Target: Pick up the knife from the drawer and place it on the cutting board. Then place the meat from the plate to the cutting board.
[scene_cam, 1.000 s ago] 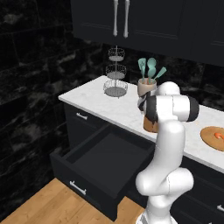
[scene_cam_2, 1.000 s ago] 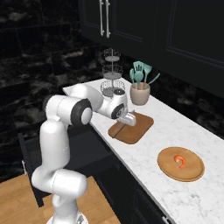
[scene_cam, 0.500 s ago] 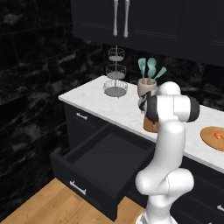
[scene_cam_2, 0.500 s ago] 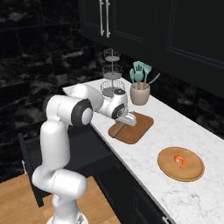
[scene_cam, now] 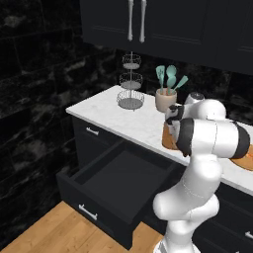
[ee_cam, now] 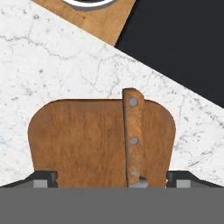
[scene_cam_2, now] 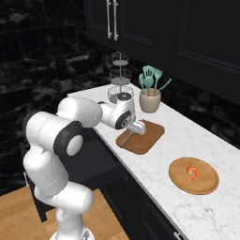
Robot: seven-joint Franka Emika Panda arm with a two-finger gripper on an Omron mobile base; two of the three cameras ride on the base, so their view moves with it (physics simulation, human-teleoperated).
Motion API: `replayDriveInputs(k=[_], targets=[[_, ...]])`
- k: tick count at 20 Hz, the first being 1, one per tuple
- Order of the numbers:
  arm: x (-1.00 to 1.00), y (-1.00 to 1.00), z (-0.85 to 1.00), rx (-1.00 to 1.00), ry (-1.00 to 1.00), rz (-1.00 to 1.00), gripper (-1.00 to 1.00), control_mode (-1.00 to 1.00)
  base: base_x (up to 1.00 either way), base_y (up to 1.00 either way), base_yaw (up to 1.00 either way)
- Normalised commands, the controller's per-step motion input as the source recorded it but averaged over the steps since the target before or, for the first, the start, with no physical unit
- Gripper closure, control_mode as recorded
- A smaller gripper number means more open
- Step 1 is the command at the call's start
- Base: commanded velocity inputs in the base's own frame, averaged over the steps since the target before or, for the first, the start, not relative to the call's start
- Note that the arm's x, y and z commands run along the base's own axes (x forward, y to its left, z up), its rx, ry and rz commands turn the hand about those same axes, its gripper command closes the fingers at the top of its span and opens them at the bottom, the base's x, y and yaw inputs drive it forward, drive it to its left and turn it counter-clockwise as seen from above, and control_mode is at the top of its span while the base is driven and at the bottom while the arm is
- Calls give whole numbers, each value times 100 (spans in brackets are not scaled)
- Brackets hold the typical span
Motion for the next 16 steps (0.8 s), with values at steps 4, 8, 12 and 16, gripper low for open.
replayDriveInputs(k=[4, 8, 12, 16], targets=[[-59, -40, 37, 0, 0, -7, -100, -100, 0, 0, 0], [-57, -56, 38, 0, 1, -14, -100, -100, 0, 0, 0], [-66, -60, 44, 0, 3, -18, -100, -100, 0, 0, 0], [-58, -72, 3, 0, 10, -20, -100, -100, 0, 0, 0]])
